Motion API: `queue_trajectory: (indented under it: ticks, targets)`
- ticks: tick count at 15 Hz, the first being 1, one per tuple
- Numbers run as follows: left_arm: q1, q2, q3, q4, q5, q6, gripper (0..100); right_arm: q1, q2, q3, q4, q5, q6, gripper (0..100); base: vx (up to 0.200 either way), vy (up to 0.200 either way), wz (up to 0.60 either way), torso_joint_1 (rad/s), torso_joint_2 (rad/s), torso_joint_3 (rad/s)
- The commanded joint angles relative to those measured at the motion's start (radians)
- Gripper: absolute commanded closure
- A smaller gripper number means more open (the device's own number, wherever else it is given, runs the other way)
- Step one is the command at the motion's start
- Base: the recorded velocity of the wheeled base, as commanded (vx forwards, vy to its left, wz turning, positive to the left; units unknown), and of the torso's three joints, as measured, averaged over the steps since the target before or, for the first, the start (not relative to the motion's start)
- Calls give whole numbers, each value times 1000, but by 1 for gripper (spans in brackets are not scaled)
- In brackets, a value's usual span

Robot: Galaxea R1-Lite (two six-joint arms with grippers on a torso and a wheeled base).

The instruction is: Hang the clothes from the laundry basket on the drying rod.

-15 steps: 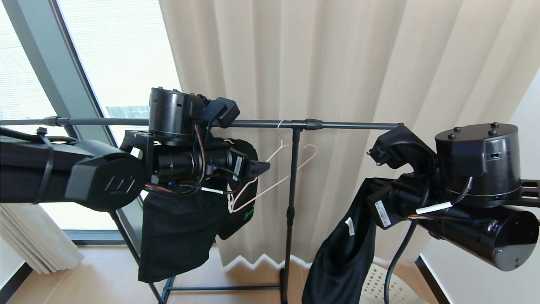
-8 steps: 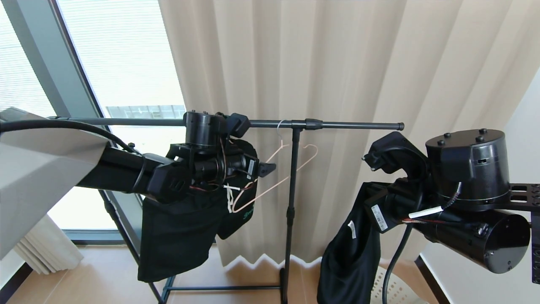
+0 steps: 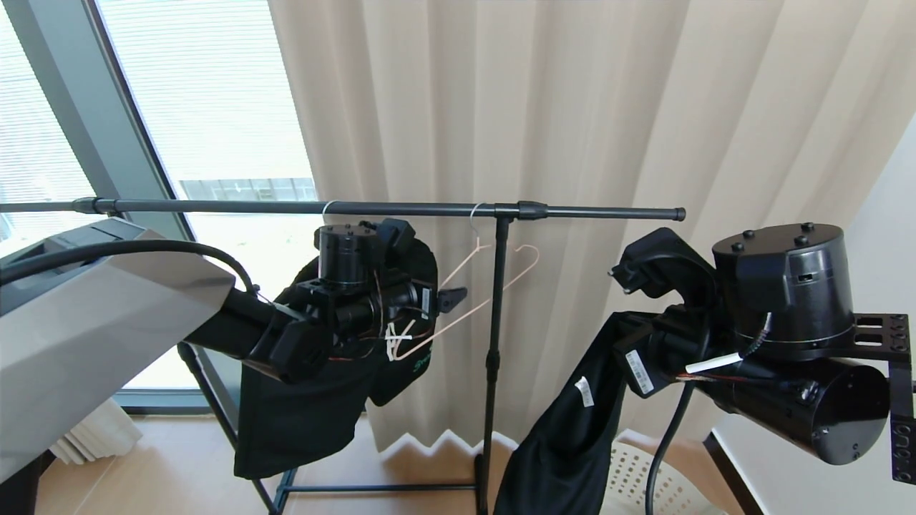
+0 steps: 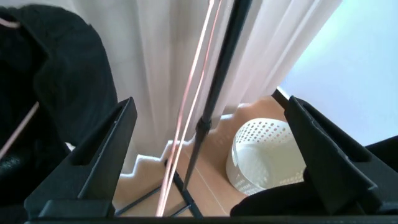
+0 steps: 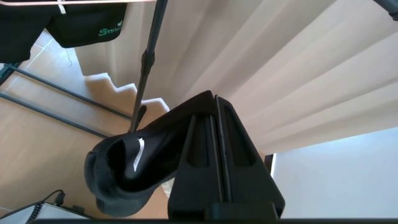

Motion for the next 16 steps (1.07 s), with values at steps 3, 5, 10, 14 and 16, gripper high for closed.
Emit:
queue_trajectory:
  ticks: [3,5,10,14,16]
  targets:
    - [11,51,2,-18,9,-1,0,2,-5,4,-1,0,0,100,0,0,0,0,0,0]
    - [11,86,2,-67,29,-3,0,2,-5,9,-1,0,0,100,0,0,0,0,0,0]
    - [4,147,-16,-118,55,-7,0,2,-9,27,-51,-4,-1,100,0,0,0,0,0,0]
    - [4,153,-29,-118,55,-7,0,3,-8,29,-51,-4,-3,100,0,0,0,0,0,0]
    - [4,156,-30,-116,58,-7,0,3,-8,29,-51,-4,-3,100,0,0,0,0,0,0]
